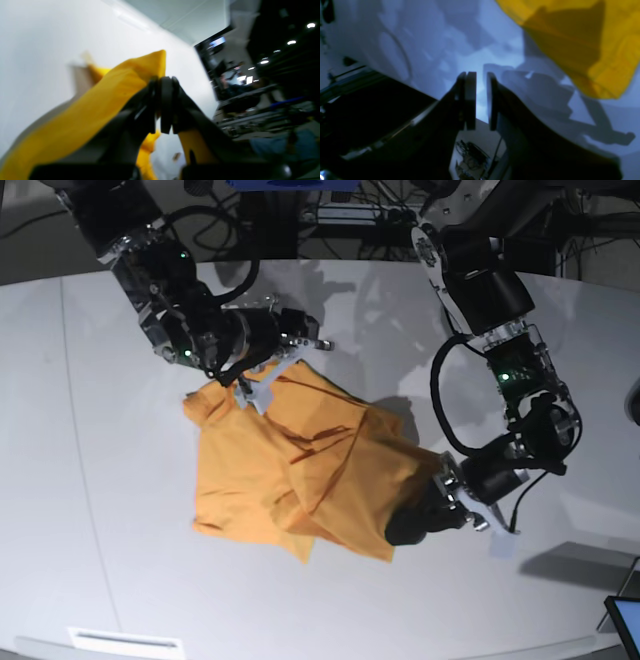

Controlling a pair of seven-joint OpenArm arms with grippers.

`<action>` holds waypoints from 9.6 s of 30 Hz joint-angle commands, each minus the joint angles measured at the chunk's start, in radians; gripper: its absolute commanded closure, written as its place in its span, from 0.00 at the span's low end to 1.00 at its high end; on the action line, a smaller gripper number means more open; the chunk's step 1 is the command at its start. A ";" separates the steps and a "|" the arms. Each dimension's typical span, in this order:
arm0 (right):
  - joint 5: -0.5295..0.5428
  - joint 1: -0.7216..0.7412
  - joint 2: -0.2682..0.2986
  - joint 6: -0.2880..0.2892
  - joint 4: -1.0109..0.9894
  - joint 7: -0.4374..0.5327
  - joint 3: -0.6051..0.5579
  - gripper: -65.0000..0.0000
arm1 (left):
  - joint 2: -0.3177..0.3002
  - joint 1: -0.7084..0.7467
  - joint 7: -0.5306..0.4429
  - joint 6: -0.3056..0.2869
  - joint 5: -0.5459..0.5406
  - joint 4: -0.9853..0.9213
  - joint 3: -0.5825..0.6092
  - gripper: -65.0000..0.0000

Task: Fold the T-shirt properly
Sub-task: 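Lift the folded shirt with both grippers, then fold the lifted shirt over and lower it with both grippers, then open the left gripper and withdraw it from the shirt, then press and smooth the folded shirt with the right gripper, then release the shirt and pull the right gripper away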

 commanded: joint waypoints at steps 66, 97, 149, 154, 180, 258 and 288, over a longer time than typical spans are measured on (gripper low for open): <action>-0.032 -0.140 0.102 0.007 -0.013 0.055 0.754 0.89 | 0.123 -0.078 -0.456 0.001 0.208 -0.231 1.054 1.00; -0.032 -0.100 0.096 0.007 -0.004 0.055 0.753 0.89 | -0.005 0.014 -0.390 0.001 0.207 0.061 0.612 0.82; -0.032 0.035 0.096 0.429 0.209 0.107 0.386 0.94 | -0.275 0.107 -0.394 -0.002 0.267 -0.068 0.411 0.66; -0.032 0.026 0.093 0.429 0.176 0.110 0.380 0.94 | -0.276 0.110 -0.396 -0.002 0.267 -0.068 0.407 0.66; -0.034 -0.004 0.019 0.429 -0.223 -0.025 0.613 0.94 | -0.275 0.113 -0.394 -0.002 0.267 -0.068 0.414 0.66; -0.026 0.092 0.025 -0.010 0.148 -0.020 0.343 0.94 | -0.367 0.330 -0.394 0.001 0.268 0.331 0.135 0.67; -0.026 -0.317 0.242 -0.005 0.220 0.196 0.822 0.94 | -0.391 0.583 -0.620 0.001 0.336 0.478 0.048 0.93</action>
